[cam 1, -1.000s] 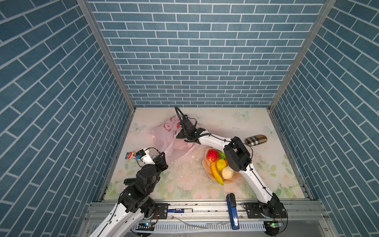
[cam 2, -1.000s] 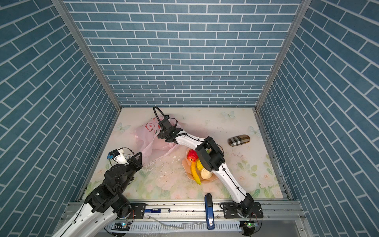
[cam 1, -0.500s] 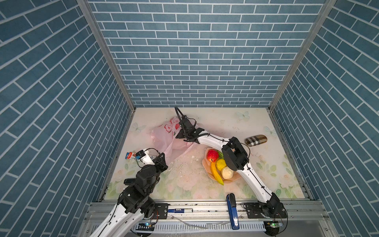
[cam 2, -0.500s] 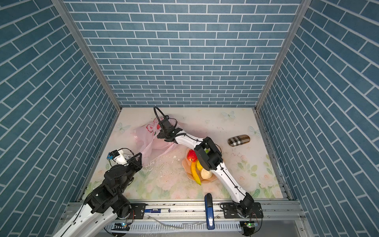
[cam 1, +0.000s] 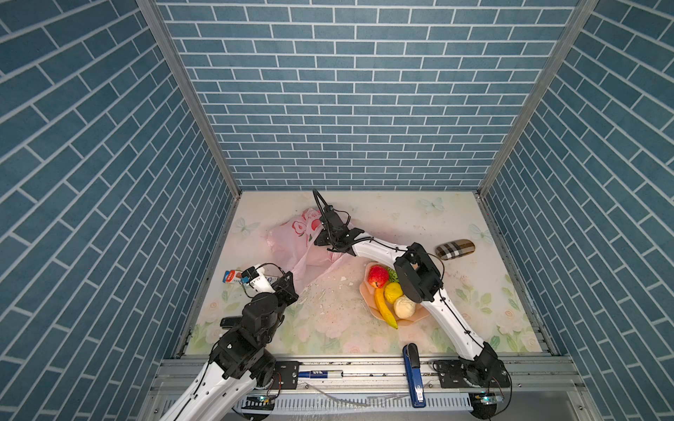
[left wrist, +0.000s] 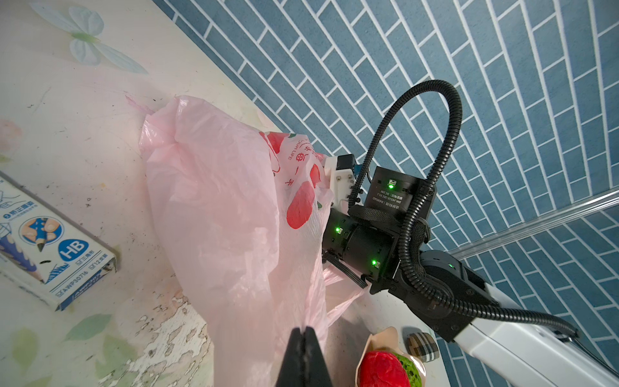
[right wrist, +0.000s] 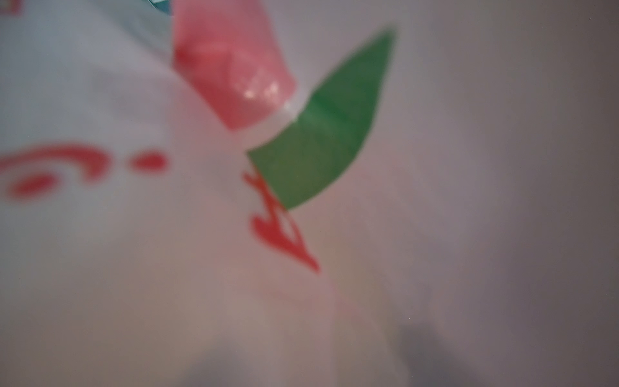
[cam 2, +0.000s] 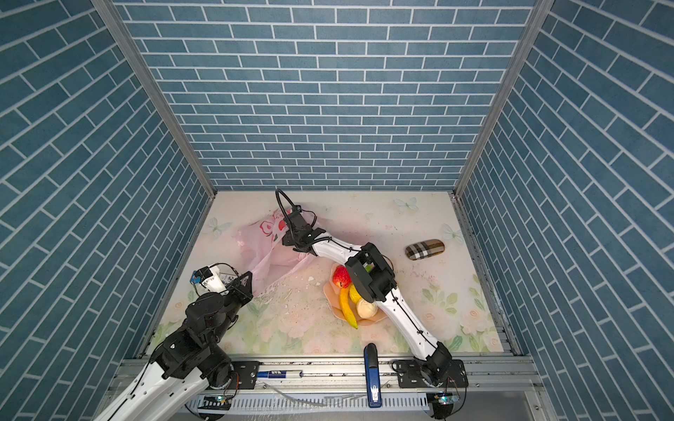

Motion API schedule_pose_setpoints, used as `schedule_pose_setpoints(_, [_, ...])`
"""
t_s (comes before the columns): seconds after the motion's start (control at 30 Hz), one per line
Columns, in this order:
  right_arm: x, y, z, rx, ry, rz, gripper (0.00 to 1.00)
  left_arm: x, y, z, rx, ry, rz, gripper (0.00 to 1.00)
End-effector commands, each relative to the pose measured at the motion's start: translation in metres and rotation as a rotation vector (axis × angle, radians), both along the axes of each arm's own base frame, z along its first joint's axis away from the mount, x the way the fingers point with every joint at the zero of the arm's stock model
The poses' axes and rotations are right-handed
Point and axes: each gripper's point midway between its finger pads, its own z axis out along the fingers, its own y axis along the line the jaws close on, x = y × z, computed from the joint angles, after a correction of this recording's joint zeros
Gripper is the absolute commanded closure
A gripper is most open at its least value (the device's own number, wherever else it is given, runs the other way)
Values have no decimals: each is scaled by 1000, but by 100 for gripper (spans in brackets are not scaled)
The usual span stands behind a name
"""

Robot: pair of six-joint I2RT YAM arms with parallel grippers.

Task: Take fruits out of the plastic bag
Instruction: Pick up the fruit from the plastic bag.

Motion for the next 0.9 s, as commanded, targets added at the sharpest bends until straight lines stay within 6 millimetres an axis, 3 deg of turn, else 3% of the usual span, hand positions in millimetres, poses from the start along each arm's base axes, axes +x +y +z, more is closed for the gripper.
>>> schedule_pose_setpoints(0.0, [-4, -6, 21, 41, 2, 4, 52, 2, 1, -8, 14, 10, 14, 100])
schedule_pose_setpoints(0.23, [-29, -13, 35, 61, 27, 60, 60, 9, 2, -3, 23, -14, 43, 100])
schedule_pose_setpoints(0.53, [-90, -19, 49, 39, 87, 177, 61, 18, 5, -3, 52, -29, 87, 100])
schedule_pose_setpoints(0.57, [-98, -18, 43, 26, 100, 194, 61, 18, 6, -1, 53, -33, 91, 100])
schedule_pose_setpoints(0.6, [-102, -18, 59, 37, 85, 203, 61, 19, 6, -1, 55, -35, 96, 100])
schedule_pose_setpoints(0.73, [-133, -14, 70, 12, 106, 291, 62, 22, 7, 3, 70, -44, 109, 100])
schedule_pose_setpoints(0.87, [-155, -22, 84, -15, 108, 330, 62, 25, 9, 5, 81, -56, 128, 100])
